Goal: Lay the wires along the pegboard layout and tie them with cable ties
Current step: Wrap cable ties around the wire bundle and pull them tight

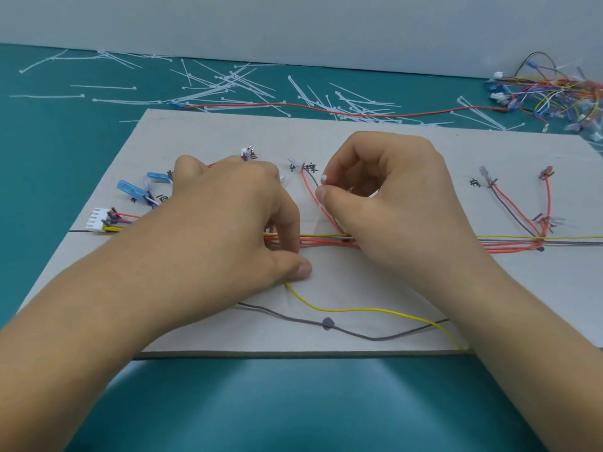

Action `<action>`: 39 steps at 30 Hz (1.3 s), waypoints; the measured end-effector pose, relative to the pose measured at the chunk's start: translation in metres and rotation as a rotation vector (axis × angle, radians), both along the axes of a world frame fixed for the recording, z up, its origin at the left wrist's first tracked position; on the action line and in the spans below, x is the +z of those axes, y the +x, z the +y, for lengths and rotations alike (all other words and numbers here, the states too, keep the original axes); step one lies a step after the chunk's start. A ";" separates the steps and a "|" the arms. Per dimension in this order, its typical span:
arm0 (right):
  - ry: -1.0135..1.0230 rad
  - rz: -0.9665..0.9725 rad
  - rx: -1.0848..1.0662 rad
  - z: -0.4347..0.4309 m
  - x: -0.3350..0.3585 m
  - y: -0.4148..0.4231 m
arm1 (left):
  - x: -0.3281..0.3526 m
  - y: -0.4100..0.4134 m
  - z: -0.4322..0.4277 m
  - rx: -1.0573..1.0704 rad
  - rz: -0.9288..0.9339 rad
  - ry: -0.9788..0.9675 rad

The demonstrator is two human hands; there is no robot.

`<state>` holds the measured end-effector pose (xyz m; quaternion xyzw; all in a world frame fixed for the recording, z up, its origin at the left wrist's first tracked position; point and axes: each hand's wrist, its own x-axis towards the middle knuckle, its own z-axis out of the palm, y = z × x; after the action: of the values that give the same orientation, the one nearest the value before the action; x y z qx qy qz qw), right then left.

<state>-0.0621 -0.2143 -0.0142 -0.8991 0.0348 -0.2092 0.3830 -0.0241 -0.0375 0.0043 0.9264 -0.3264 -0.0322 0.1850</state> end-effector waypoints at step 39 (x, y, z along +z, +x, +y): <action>-0.134 0.274 0.041 0.002 0.001 -0.007 | -0.013 0.011 0.011 -0.202 0.236 -0.401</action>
<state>-0.0695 -0.2123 -0.0129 -0.9433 0.0542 -0.0785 0.3180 -0.0134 -0.0264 -0.0083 0.8236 -0.3936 -0.0930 0.3976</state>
